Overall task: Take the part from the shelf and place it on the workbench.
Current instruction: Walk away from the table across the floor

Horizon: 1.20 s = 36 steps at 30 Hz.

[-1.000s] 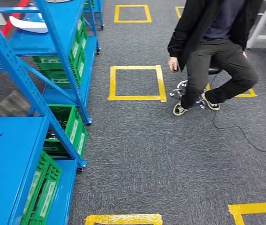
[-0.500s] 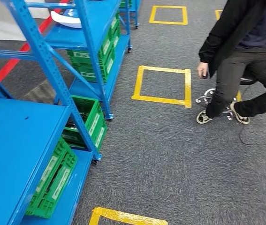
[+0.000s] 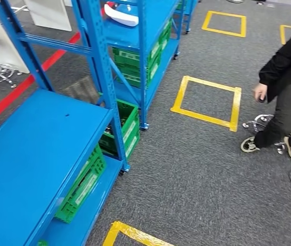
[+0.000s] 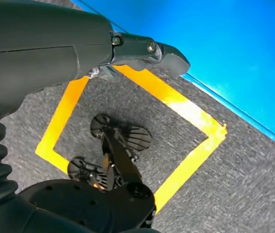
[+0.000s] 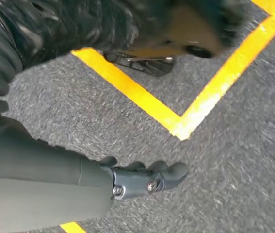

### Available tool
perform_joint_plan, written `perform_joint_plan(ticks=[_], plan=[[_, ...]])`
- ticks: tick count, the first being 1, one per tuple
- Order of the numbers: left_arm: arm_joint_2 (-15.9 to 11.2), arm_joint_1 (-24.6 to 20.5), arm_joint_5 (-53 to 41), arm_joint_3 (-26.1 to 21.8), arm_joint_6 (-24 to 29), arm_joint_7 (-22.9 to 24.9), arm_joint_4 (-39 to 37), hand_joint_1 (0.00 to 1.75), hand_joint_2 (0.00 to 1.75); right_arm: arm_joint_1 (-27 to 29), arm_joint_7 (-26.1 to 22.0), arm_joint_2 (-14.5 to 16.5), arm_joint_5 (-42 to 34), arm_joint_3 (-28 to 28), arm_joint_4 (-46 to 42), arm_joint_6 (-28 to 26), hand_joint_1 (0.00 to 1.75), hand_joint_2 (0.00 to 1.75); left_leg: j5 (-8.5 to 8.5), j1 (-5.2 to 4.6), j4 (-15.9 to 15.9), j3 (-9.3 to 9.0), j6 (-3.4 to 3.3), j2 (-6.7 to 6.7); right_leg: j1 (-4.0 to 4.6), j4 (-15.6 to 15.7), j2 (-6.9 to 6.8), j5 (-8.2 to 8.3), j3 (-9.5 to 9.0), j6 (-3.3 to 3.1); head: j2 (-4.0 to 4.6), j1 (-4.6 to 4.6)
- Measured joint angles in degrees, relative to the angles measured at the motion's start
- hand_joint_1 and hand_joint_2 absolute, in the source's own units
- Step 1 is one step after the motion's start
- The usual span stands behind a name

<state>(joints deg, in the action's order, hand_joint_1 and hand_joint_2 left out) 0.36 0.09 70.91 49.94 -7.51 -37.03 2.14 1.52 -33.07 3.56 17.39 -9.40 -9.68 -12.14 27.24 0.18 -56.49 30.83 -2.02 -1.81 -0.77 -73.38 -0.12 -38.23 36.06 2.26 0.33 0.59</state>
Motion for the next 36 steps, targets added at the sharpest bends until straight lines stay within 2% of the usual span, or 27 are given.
perform_joint_plan(ticks=[1,2,3,5,6,7,8,9,11,13,14,15,16,17,18,20,22,24,26,28,29,30,31,32,33,34,36], plan=[[0.0,0.0,0.0,0.0,0.0,0.0,0.0,0.0,1.75,0.1,0.0,0.0,0.0,0.0,0.0,0.0,0.0,1.75,0.03,0.01,-0.1,-0.05,0.03,-0.84,-0.02,0.0,0.1,1.0,0.4,0.04,0.0,0.0],[0.0,0.0,0.0,0.0,0.0,0.0,0.0,0.0,1.75,0.2,0.0,0.0,0.0,0.0,0.0,0.0,0.0,1.75,0.08,0.04,-0.1,-0.14,0.11,-1.71,-0.09,2.3,0.33,3.08,-0.3,0.05,0.0,0.01],[0.0,0.0,0.0,0.0,0.0,0.0,0.0,0.0,1.75,0.2,0.0,0.0,0.0,0.0,0.0,0.0,0.0,1.75,0.19,0.1,-0.2,-0.22,0.26,-2.55,-0.22,6.2,1.12,5.62,-1.8,0.02,0.0,0.04],[0.0,-0.1,0.0,0.0,0.0,0.0,0.0,0.0,1.75,0.2,0.0,0.0,0.0,0.0,0.0,0.0,0.0,1.75,0.41,0.1,-0.7,-0.02,0.8,-4.0,-0.53,13.2,3.82,8.4,-4.63,-0.17,0.0,0.16],[0.0,-0.1,0.0,0.0,0.0,0.0,0.0,0.0,1.75,0.1,0.0,0.0,0.0,0.0,0.0,0.0,0.0,1.75,0.41,0.14,-0.8,0.26,1.14,-4.66,-0.58,14.9,4.8,8.63,-5.45,-0.29,0.0,0.2],[0.0,-0.1,0.0,0.0,0.0,0.0,0.0,0.0,1.75,0.1,0.0,0.0,0.0,0.0,0.1,0.0,0.0,1.75,0.3,0.22,-0.9,0.58,1.53,-5.31,-0.53,15.3,5.06,8.32,-5.76,-0.5,0.0,0.19],[0.0,0.0,0.0,0.0,0.0,0.0,0.0,0.0,1.75,0.0,0.0,0.0,0.0,0.0,0.1,0.0,0.0,1.75,0.14,0.34,-0.9,0.88,1.9,-6.0,-0.48,15.5,4.51,8.36,-5.95,-0.79,0.0,0.15],[0.0,0.1,0.0,0.0,0.0,0.0,0.0,0.0,1.75,-0.1,0.0,0.0,0.0,0.0,0.1,0.0,0.0,1.75,0.17,0.43,-1.0,1.08,2.23,-5.98,-0.49,15.6,3.81,8.51,-6.11,-1.14,0.0,0.12],[0.0,0.2,0.0,0.0,0.0,0.0,0.0,0.0,1.75,0.0,0.0,0.0,0.0,0.0,0.1,0.0,0.0,1.75,1.73,0.36,-3.4,2.24,2.75,-3.23,-0.57,16.0,2.21,8.76,-6.35,-1.94,0.0,-0.29],[0.1,0.0,0.0,0.1,0.0,0.0,0.0,0.0,1.75,0.1,0.0,-0.1,0.0,0.0,0.1,0.0,0.0,1.75,5.36,0.34,-10.3,5.48,3.18,0.31,-0.41,16.3,0.29,8.71,-6.48,-2.45,0.0,-0.8],[0.1,-0.1,0.0,0.1,0.0,0.0,0.0,0.0,1.75,0.2,0.0,-0.1,0.0,0.0,0.1,0.0,0.0,1.75,6.98,0.41,-14.2,7.36,3.39,0.95,-0.32,16.3,-0.76,8.62,-6.5,-2.57,0.0,-0.93],[0.1,-0.2,0.0,0.1,0.0,0.0,0.0,0.0,1.75,0.2,0.0,-0.1,0.0,0.0,0.1,0.0,0.0,1.75,7.74,0.47,-17.0,8.63,3.55,1.16,-0.27,16.3,-1.72,8.52,-6.53,-2.63,0.0,-0.95],[0.0,-0.1,0.0,0.1,0.0,0.0,0.0,0.0,1.75,0.2,0.0,-0.1,0.0,0.0,0.1,0.0,0.0,1.75,7.4,0.52,-17.7,8.91,3.65,1.27,-0.25,16.3,-2.57,8.43,-6.61,-2.63,0.0,-0.97],[0.0,0.1,0.0,0.1,0.0,0.0,0.0,0.0,1.75,0.2,0.0,-0.1,0.0,0.0,0.1,0.0,0.0,1.75,5.94,0.56,-15.9,7.98,3.69,1.51,-0.26,16.3,-3.29,8.32,-6.75,-2.57,0.0,-1.02],[0.0,0.2,0.0,0.1,0.0,0.0,0.0,0.0,1.75,0.1,0.0,-0.1,0.0,0.0,0.1,0.1,0.0,1.75,3.79,0.57,-12.1,6.04,3.63,2.24,-0.27,16.2,-3.97,8.17,-6.98,-2.43,0.0,-1.08],[-0.1,0.1,0.1,0.1,0.0,0.0,0.0,0.0,1.75,0.1,0.0,-0.1,0.0,0.0,0.1,0.1,0.0,1.75,0.83,0.28,-4.4,2.09,3.21,4.83,-0.03,16.2,-5.23,7.71,-7.29,-1.89,0.0,-1.25],[-0.1,0.0,0.1,0.2,0.0,0.0,0.0,0.0,1.75,0.0,0.1,-0.1,0.0,0.0,0.1,0.1,0.0,1.75,0.48,-0.09,-1.5,0.75,2.45,5.91,0.27,16.2,-6.34,7.27,-7.41,-1.21,0.0,-1.25],[-0.1,0.1,0.2,0.3,0.0,0.0,0.0,0.0,1.75,-0.2,0.1,-0.1,0.0,0.0,0.1,0.1,0.0,1.75,0.49,-0.19,-1.3,0.81,1.6,4.62,0.2,16.3,-7.31,6.97,-8.11,-0.54,0.0,-1.18],[0.0,0.3,0.2,0.3,0.0,0.1,0.0,0.0,1.75,-0.3,0.1,-0.1,0.0,0.0,0.0,0.1,0.0,1.75,0.28,-0.02,-1.0,0.69,0.84,3.42,0.0,14.7,-5.7,5.46,-7.83,0.02,0.0,-0.92],[0.0,0.1,0.2,0.3,0.0,0.1,0.0,0.0,1.75,-0.2,0.1,-0.1,0.1,0.0,0.1,0.1,0.0,1.75,0.06,0.17,-0.9,0.71,0.3,2.27,-0.1,8.6,-2.26,1.91,-4.79,0.23,0.0,-0.39],[0.0,0.0,0.2,0.3,0.0,0.1,0.0,0.0,1.75,-0.1,0.1,-0.1,0.1,0.0,0.1,0.1,0.0,1.75,0.03,0.14,-0.9,0.75,0.14,1.58,-0.12,4.5,-1.12,0.16,-2.7,0.22,0.0,-0.2],[-0.1,-0.1,0.3,0.3,0.0,0.1,0.0,0.0,1.75,-0.1,0.2,-0.1,0.2,0.1,0.1,0.2,0.0,1.75,0.03,0.1,-0.9,0.75,0.05,0.79,-0.11,1.2,-0.47,-0.73,-0.86,0.19,0.0,-0.12],[-0.1,-0.1,0.4,0.3,0.0,0.1,0.0,0.0,1.75,0.0,0.3,-0.1,0.2,0.1,0.1,0.2,0.0,1.75,0.05,0.04,-0.9,0.69,0.02,-0.06,-0.09,-0.2,-0.13,-0.43,0.24,0.09,0.0,-0.11],[-0.1,-0.1,0.4,0.4,0.0,0.1,0.0,0.0,1.75,0.1,0.4,-0.1,0.3,0.1,0.1,0.2,0.0,1.75,0.09,0.01,-0.9,0.59,0.03,-0.97,-0.07,0.6,0.13,1.05,0.34,-0.05,0.0,-0.1],[-0.1,0.0,0.5,0.4,0.0,0.1,0.0,0.0,1.75,0.2,0.5,-0.1,0.3,0.2,0.1,0.2,0.0,1.75,0.14,0.01,-1.0,0.47,0.08,-1.84,-0.06,3.6,0.62,3.4,-0.54,-0.24,0.0,-0.1],[0.0,0.0,0.5,0.5,0.0,0.1,0.0,0.0,1.75,0.2,0.5,-0.1,0.4,0.2,0.1,0.2,0.0,1.75,0.22,0.06,-1.0,0.42,0.17,-2.65,-0.1,7.5,1.95,5.85,-1.9,-0.48,0.0,-0.08],[0.0,-0.1,0.5,0.7,0.0,0.1,0.0,0.0,1.75,0.3,0.4,-0.1,0.5,0.4,0.1,0.3,0.0,1.75,0.37,0.05,-1.3,0.66,0.66,-4.16,-0.29,13.7,4.96,8.62,-4.21,-0.91,0.0,-0.08]])
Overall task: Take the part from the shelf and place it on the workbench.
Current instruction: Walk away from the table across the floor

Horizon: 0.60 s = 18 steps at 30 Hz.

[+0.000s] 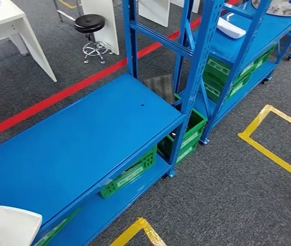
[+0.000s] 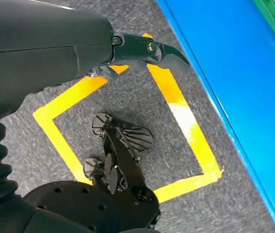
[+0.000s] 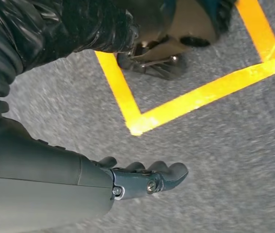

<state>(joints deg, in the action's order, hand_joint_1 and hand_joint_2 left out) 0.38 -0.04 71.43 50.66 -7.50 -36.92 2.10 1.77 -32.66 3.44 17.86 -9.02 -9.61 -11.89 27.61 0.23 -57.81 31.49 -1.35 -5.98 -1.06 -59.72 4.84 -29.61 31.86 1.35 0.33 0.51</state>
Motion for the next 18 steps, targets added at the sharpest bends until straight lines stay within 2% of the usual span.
perform_joint_plan(ticks=[1,2,3,4,6,7,8,9,10,11,12,14,15,16,17,18], plan=[[0.0,0.0,0.0,0.1,0.0,0.0,0.0,0.0,1.75,0.0,0.0,0.0,0.0,0.1,0.0,0.0,0.0,1.75,-0.02,0.07,-0.1,0.24,0.36,-0.73,0.0,1.2,0.88,0.28,-0.56,-0.19,0.0,0.0],[0.0,0.0,0.0,0.1,0.0,0.0,0.0,0.0,1.75,0.0,0.0,0.0,0.1,0.1,0.0,0.0,0.0,1.75,-0.12,0.15,-0.1,0.5,0.78,-1.5,0.06,1.4,0.7,0.2,-0.81,-0.35,0.0,-0.01],[0.0,0.1,0.0,0.2,0.0,0.0,0.0,0.0,1.75,0.0,0.0,0.0,0.1,0.1,0.0,0.0,0.0,1.75,-0.24,0.29,0.0,0.67,1.16,-2.23,0.08,1.5,-0.09,0.28,-1.01,-0.56,0.0,-0.01],[0.0,0.3,0.0,0.2,0.0,0.0,0.0,0.0,1.75,0.0,0.0,0.0,0.1,0.2,0.0,0.0,0.0,1.75,-0.06,0.27,-0.3,0.86,1.51,-1.84,0.02,1.7,-0.87,0.39,-1.18,-0.85,0.0,-0.04],[0.0,0.3,0.2,0.4,0.0,0.0,-0.1,0.0,1.75,0.0,0.0,0.0,0.2,0.2,0.0,0.0,0.0,1.75,2.06,0.12,-3.5,2.35,2.14,1.46,-0.15,2.2,-2.71,0.52,-1.56,-1.54,0.0,-0.54],[0.1,0.2,0.3,0.5,0.0,0.0,-0.1,0.0,1.75,0.1,0.0,0.0,0.2,0.2,0.0,0.0,0.0,1.75,3.94,0.11,-6.9,3.91,2.42,3.61,-0.09,2.3,-3.71,0.46,-1.72,-1.83,0.0,-0.82],[0.1,0.1,0.4,0.6,0.0,0.0,-0.1,0.0,1.75,0.1,-0.1,0.0,0.2,0.2,0.0,-0.1,0.0,1.75,5.85,0.2,-11.0,5.82,2.67,4.84,-0.01,2.3,-4.72,0.35,-1.8,-2.03,0.0,-1.07],[0.2,0.0,0.4,0.6,0.0,0.0,-0.1,0.0,1.75,0.2,-0.1,0.0,0.2,0.2,0.0,-0.1,0.0,1.75,7.12,0.31,-14.5,7.46,2.87,5.27,0.05,2.3,-5.7,0.23,-1.85,-2.11,0.0,-1.12],[0.2,0.0,0.5,0.6,0.0,0.0,-0.1,0.0,1.75,0.2,-0.1,0.0,0.2,0.2,0.0,-0.1,0.0,1.75,7.4,0.4,-16.4,8.34,3.02,5.43,0.07,2.3,-6.6,0.1,-1.95,-2.13,0.0,-1.15],[0.2,0.1,0.5,0.6,0.0,0.0,-0.1,0.0,1.75,0.1,-0.1,0.0,0.2,0.2,0.0,-0.1,0.0,1.75,6.46,0.45,-16.0,8.05,3.09,5.57,0.08,2.3,-7.41,-0.04,-2.11,-2.08,0.0,-1.18],[0.1,0.2,0.5,0.6,0.0,0.0,-0.1,0.0,1.75,0.1,-0.1,0.0,0.2,0.2,0.0,-0.1,0.0,1.75,4.59,0.47,-13.3,6.65,3.06,5.9,0.07,2.3,-8.13,-0.21,-2.36,-1.99,0.0,-1.23],[0.1,0.3,0.6,0.7,0.0,0.0,-0.1,0.0,1.75,0.1,-0.1,0.0,0.2,0.2,0.0,-0.1,0.0,1.75,0.84,0.17,-5.0,2.43,2.61,8.07,0.23,2.3,-9.42,-0.66,-2.75,-1.58,0.0,-1.35],[0.1,0.2,0.7,0.7,0.0,0.0,-0.1,0.0,1.75,0.1,-0.1,0.0,0.2,0.2,0.0,-0.1,0.0,1.75,-0.04,-0.02,-2.1,0.97,2.21,9.05,0.38,2.2,-9.94,-0.92,-2.82,-1.28,0.0,-1.38],[0.0,0.2,0.7,0.7,0.0,0.0,-0.1,0.0,1.75,0.0,-0.1,0.0,0.2,0.2,0.0,-0.1,0.0,1.75,-0.23,-0.23,-0.5,0.22,1.81,9.71,0.53,2.2,-10.47,-1.14,-2.86,-0.95,0.0,-1.35],[0.0,0.2,0.8,0.7,0.0,0.0,-0.1,0.0,1.75,-0.1,-0.1,0.0,0.2,0.2,0.0,-0.1,0.0,1.75,0.05,-0.44,-0.1,0.15,1.41,9.64,0.64,2.3,-10.98,-1.29,-3.03,-0.63,0.0,-1.32],[0.0,0.2,0.8,0.7,0.0,0.0,-0.1,0.0,1.75,-0.3,-0.1,0.0,0.2,0.2,0.0,-0.1,0.0,1.75,-0.02,-0.41,0.0,0.19,0.98,9.0,0.62,2.4,-11.49,-1.37,-3.47,-0.31,0.0,-1.27]])
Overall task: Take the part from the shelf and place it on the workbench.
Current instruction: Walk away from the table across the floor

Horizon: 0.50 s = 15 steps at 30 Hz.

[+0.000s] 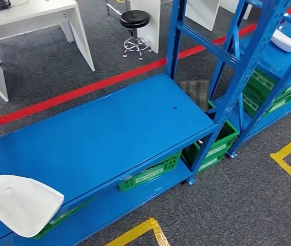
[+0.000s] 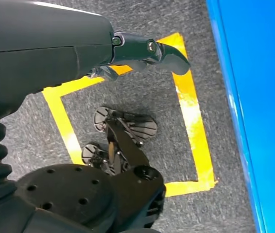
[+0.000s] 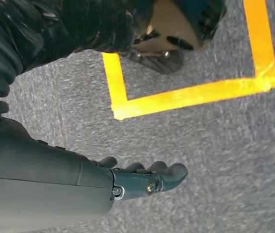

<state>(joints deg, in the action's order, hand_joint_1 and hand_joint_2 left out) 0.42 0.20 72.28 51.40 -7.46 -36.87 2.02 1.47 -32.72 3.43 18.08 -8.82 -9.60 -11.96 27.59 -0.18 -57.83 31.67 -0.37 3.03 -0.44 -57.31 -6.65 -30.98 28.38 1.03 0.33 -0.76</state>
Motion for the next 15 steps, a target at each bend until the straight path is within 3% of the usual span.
perform_joint_plan(ticks=[1,3,5,6,7,8,10,12,14,15], plan=[[0.0,0.1,0.0,0.0,0.0,0.0,0.0,0.0,1.75,-0.2,0.0,0.0,0.0,0.0,0.0,0.0,0.0,1.75,-0.12,0.06,0.2,-0.09,-0.39,-0.53,-0.08,-0.1,0.15,-0.25,-0.28,0.33,0.0,0.07],[0.1,0.2,0.0,0.0,0.0,0.0,0.0,0.0,1.75,-0.2,0.0,0.0,0.0,0.0,0.0,0.0,0.0,1.75,-0.52,0.37,0.7,-0.28,-1.13,-1.63,-0.27,-2.5,2.71,-2.01,0.58,0.87,0.0,0.34],[0.1,0.0,0.0,0.0,0.0,0.0,0.0,0.0,1.75,-0.1,0.0,0.0,0.0,0.0,0.0,0.0,0.0,1.75,-0.69,0.55,0.8,-0.2,-1.54,-2.82,-0.38,-9.9,5.77,-5.56,4.35,1.14,0.0,0.77],[0.1,-0.1,0.0,0.0,0.0,0.0,0.0,0.0,1.75,-0.1,0.0,0.0,0.0,0.0,0.0,0.0,0.0,1.75,-0.7,0.55,0.8,-0.16,-1.61,-3.56,-0.39,-13.9,6.31,-6.96,6.54,1.22,0.0,0.89],[0.1,-0.1,0.1,0.0,0.0,0.0,0.0,0.0,1.75,0.0,0.0,0.0,0.1,0.0,0.0,0.0,0.0,1.75,-0.69,0.55,0.8,-0.17,-1.66,-4.33,-0.39,-16.7,6.5,-7.45,8.21,1.27,0.0,0.93],[0.1,-0.1,0.1,0.1,0.0,0.0,0.0,0.0,1.75,0.2,0.0,0.0,0.1,0.1,0.0,0.0,0.0,1.75,-0.67,0.56,0.8,-0.24,-1.66,-5.14,-0.4,-17.3,6.57,-6.69,8.88,1.27,0.0,0.95],[0.2,0.0,0.1,0.1,0.0,0.0,0.0,0.0,1.75,0.3,0.0,0.0,0.0,0.1,0.0,0.0,0.0,1.75,-0.56,0.65,0.7,-0.5,-1.49,-6.79,-0.55,-11.8,7.38,-2.3,7.09,1.16,0.0,1.0],[0.2,-0.1,0.1,0.1,0.0,0.0,0.0,0.0,1.75,0.3,0.0,0.0,0.0,0.1,0.0,0.0,0.0,1.75,-0.32,0.59,0.4,-0.46,-0.95,-8.29,-0.88,-4.3,9.98,1.16,4.11,0.93,0.0,1.15],[0.2,-0.1,0.1,0.1,0.0,0.0,0.0,0.0,1.75,0.3,0.0,0.0,0.1,0.1,0.0,0.0,0.0,1.75,-0.29,0.6,0.1,0.01,-0.22,-9.57,-0.98,-1.4,11.32,1.6,2.68,0.55,0.0,1.2],[0.2,-0.1,0.1,0.1,0.0,0.0,0.0,0.0,1.75,0.3,-0.1,0.0,0.1,0.1,0.0,0.0,0.0,1.75,-0.39,0.7,0.1,0.26,0.15,-10.22,-0.94,-1.2,10.81,1.52,2.47,0.27,0.0,1.15]])
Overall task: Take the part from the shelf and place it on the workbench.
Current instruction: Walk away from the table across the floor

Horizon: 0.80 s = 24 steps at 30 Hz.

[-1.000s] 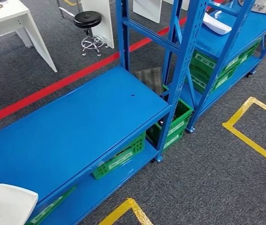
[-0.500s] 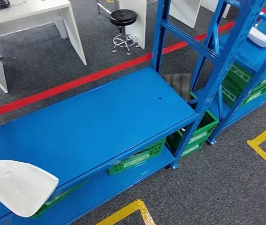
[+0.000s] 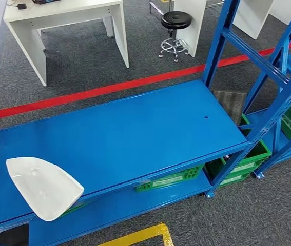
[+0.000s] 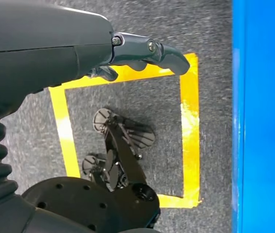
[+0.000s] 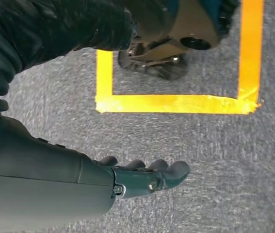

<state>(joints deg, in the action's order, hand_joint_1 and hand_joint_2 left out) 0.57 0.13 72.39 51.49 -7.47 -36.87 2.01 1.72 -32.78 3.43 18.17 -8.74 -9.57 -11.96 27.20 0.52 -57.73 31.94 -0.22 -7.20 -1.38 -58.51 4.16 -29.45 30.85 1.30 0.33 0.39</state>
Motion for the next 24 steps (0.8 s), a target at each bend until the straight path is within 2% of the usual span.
perform_joint_plan(ticks=[1,2,3,5,6,7,8,9,10,12,13,14,16,17,18,19,20,21,22,23,24], plan=[[0.0,0.1,0.0,0.0,0.0,0.0,0.0,0.0,1.75,0.0,0.0,0.0,0.0,0.0,0.0,0.0,0.0,1.75,0.01,0.1,-0.1,0.16,0.32,-0.16,-0.02,0.0,-0.67,0.09,-0.15,-0.35,0.0,-0.01],[0.0,0.3,0.1,0.0,0.0,0.0,0.0,0.0,1.75,0.0,0.0,0.0,0.0,0.0,0.0,0.0,0.0,1.75,0.39,0.08,-0.6,0.48,0.63,0.6,-0.06,0.1,-1.36,0.17,-0.22,-0.75,0.0,-0.14],[0.0,0.3,0.1,0.0,0.0,0.0,0.0,0.0,1.75,0.0,0.0,0.0,0.0,0.0,0.0,0.0,0.0,1.75,1.44,0.04,-2.3,1.23,0.9,2.0,-0.11,0.3,-2.15,0.24,-0.3,-1.11,0.0,-0.44],[0.0,0.1,0.3,0.1,0.0,0.0,-0.1,0.0,1.75,0.1,-0.1,0.0,0.0,0.0,0.0,0.0,0.0,1.75,4.95,-0.02,-8.8,4.25,1.32,5.38,0.05,0.4,-3.87,0.15,-0.45,-1.65,0.0,-1.01],[0.0,0.0,0.4,0.1,0.0,0.0,-0.1,0.0,1.75,0.2,-0.1,0.0,0.0,0.1,0.0,0.0,0.0,1.75,6.65,0.03,-12.7,6.11,1.47,6.2,0.18,0.4,-4.81,0.05,-0.5,-1.81,0.0,-1.16],[0.0,-0.1,0.5,0.1,0.0,0.0,-0.1,0.0,1.75,0.2,-0.1,0.0,0.0,0.1,0.0,0.0,0.0,1.75,7.5,0.06,-15.6,7.42,1.53,6.55,0.29,0.4,-5.72,-0.07,-0.58,-1.89,0.0,-1.15],[0.0,0.0,0.6,0.1,0.0,0.0,-0.1,0.0,1.75,0.3,0.0,0.0,0.0,0.1,0.0,0.0,0.0,1.75,7.29,0.06,-16.5,7.83,1.51,6.69,0.37,0.4,-6.54,-0.19,-0.69,-1.93,0.0,-1.16],[0.0,0.1,0.6,0.2,0.0,0.0,-0.1,0.0,1.75,0.2,0.0,0.0,0.0,0.1,0.0,0.0,0.0,1.75,5.98,0.04,-15.2,7.09,1.38,6.84,0.44,0.4,-7.27,-0.34,-0.87,-1.92,0.0,-1.18],[0.0,0.2,0.7,0.2,0.0,0.0,-0.1,0.0,1.75,0.2,0.0,0.0,0.0,0.1,0.0,0.0,0.0,1.75,3.93,-0.04,-11.8,5.37,1.11,7.31,0.5,0.4,-7.93,-0.5,-1.13,-1.87,0.0,-1.18],[0.0,0.2,0.7,0.2,0.0,0.0,-0.1,0.0,1.75,0.1,-0.1,0.0,0.1,0.1,0.0,0.0,0.0,1.75,0.83,-0.49,-4.0,1.51,0.3,9.48,0.74,0.4,-9.12,-0.92,-1.49,-1.55,0.0,-1.19],[-0.1,0.1,0.7,0.2,0.0,0.0,-0.1,0.0,1.75,0.1,-0.1,0.0,0.1,0.1,0.0,0.0,0.0,1.75,0.27,-0.74,-1.6,0.38,-0.1,10.34,0.9,0.4,-9.74,-1.14,-1.54,-1.27,0.0,-1.17],[-0.1,0.0,0.7,0.2,0.0,0.0,-0.1,0.0,1.75,0.0,-0.1,0.0,0.1,0.1,0.0,0.0,0.0,1.75,0.33,-0.96,-0.6,-0.06,-0.44,10.73,1.03,0.4,-10.33,-1.32,-1.6,-0.96,0.0,-1.14],[-0.1,0.1,0.7,0.2,0.0,0.0,-0.1,0.0,1.75,-0.2,-0.1,0.0,0.1,0.1,0.0,0.0,0.0,1.75,0.29,-0.93,-0.2,-0.16,-1.03,9.73,1.11,0.7,-11.27,-1.55,-2.23,-0.33,0.0,-1.12],[0.0,0.3,0.7,0.2,0.0,0.0,-0.1,0.0,1.75,-0.4,-0.1,0.0,0.1,0.1,0.0,0.0,0.0,1.75,0.1,-0.76,0.2,-0.33,-1.34,9.19,1.06,0.6,-10.63,-1.92,-2.44,-0.04,0.0,-0.99],[0.0,0.3,0.7,0.2,0.0,0.0,-0.1,0.0,1.75,-0.5,-0.1,0.0,0.1,0.1,0.0,0.0,0.0,1.75,-0.14,-0.56,0.5,-0.49,-1.66,8.63,0.99,-0.5,-9.24,-2.81,-2.17,0.19,0.0,-0.82],[0.1,0.3,0.7,0.2,0.0,0.0,-0.1,0.0,1.75,-0.5,-0.1,0.0,0.1,0.1,0.0,0.0,0.0,1.75,-0.36,-0.33,0.9,-0.63,-1.93,8.04,0.89,-3.0,-7.47,-4.28,-1.06,0.4,0.0,-0.59],[0.1,0.2,0.7,0.2,0.0,0.0,-0.1,0.0,1.75,-0.4,-0.1,0.0,0.1,0.1,0.0,0.0,0.0,1.75,-0.41,-0.28,0.9,-0.58,-2.06,7.46,0.79,-6.5,-5.71,-6.1,0.64,0.5,0.0,-0.29],[0.1,0.1,0.7,0.2,0.0,0.0,-0.1,0.0,1.75,-0.4,-0.1,0.0,0.1,0.1,0.0,0.0,0.0,1.75,-0.42,-0.25,0.9,-0.51,-2.16,6.76,0.72,-10.6,-4.74,-7.83,2.69,0.58,0.0,-0.14],[0.1,0.1,0.7,0.2,0.0,0.0,-0.1,0.0,1.75,-0.3,-0.1,0.0,0.1,0.1,0.0,0.0,0.0,1.75,-0.41,-0.26,0.9,-0.5,-2.18,6.01,0.69,-13.9,-4.39,-8.83,4.47,0.65,0.0,-0.04],[0.1,0.1,0.8,0.2,0.0,0.0,-0.1,0.0,1.75,-0.2,0.0,0.0,0.1,0.1,0.0,0.0,0.0,1.75,-0.39,-0.27,0.9,-0.56,-2.17,5.23,0.69,-15.4,-4.28,-8.66,5.49,0.68,0.0,0.0],[0.1,0.2,0.8,0.2,0.0,0.0,-0.1,0.0,1.75,-0.1,0.0,0.0,0.1,0.1,0.0,0.0,0.0,1.75,-0.35,-0.27,0.9,-0.67,-2.12,4.41,0.68,-14.6,-4.18,-7.26,5.46,0.67,0.0,0.0]])
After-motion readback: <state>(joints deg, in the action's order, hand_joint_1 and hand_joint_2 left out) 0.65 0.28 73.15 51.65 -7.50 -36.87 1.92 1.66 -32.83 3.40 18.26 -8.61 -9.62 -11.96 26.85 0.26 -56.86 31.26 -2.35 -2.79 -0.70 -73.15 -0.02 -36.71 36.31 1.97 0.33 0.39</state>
